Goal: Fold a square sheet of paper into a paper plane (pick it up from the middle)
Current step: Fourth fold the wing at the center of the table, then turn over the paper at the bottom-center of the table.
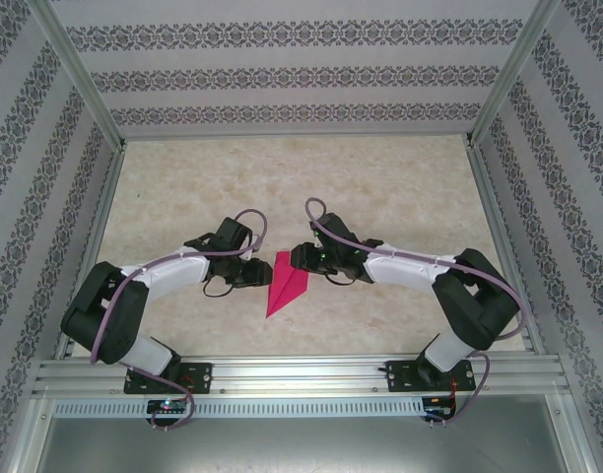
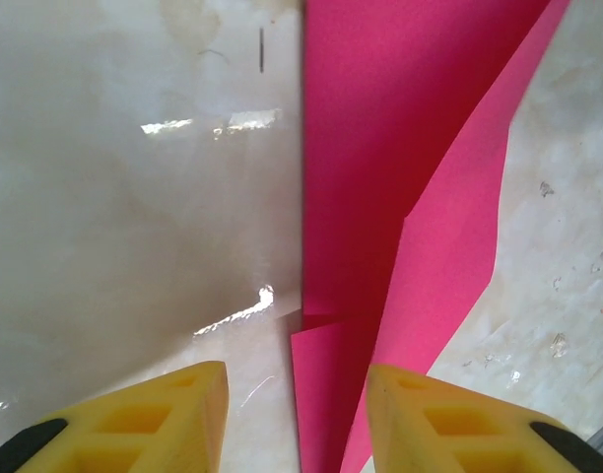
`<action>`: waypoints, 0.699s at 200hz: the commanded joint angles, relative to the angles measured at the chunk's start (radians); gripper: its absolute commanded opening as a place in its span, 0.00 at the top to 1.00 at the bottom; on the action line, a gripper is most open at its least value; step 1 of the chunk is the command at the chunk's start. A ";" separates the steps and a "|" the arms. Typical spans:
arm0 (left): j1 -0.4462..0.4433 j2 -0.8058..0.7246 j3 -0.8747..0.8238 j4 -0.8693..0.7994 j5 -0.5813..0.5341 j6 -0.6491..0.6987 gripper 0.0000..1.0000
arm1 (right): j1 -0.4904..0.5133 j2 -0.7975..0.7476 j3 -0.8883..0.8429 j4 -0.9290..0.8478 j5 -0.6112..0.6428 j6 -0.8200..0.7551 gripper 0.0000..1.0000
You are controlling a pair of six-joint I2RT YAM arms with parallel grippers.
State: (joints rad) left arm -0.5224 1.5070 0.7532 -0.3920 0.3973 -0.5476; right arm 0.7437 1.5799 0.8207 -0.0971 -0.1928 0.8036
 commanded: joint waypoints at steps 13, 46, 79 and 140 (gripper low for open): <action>-0.048 0.030 0.068 -0.074 -0.066 0.054 0.56 | -0.007 -0.088 -0.121 0.018 0.095 0.118 0.57; -0.082 0.057 0.095 -0.099 -0.127 0.061 0.56 | -0.004 -0.151 -0.187 0.057 0.113 0.185 0.50; -0.103 0.091 0.118 -0.106 -0.138 0.059 0.57 | 0.012 -0.146 -0.202 0.058 0.120 0.210 0.49; -0.113 0.122 0.138 -0.114 -0.164 0.061 0.57 | 0.025 -0.099 -0.259 0.192 0.071 0.298 0.46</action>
State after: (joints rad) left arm -0.6186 1.6112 0.8562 -0.4770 0.2623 -0.5045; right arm 0.7532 1.4567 0.5709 0.0135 -0.1055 1.0546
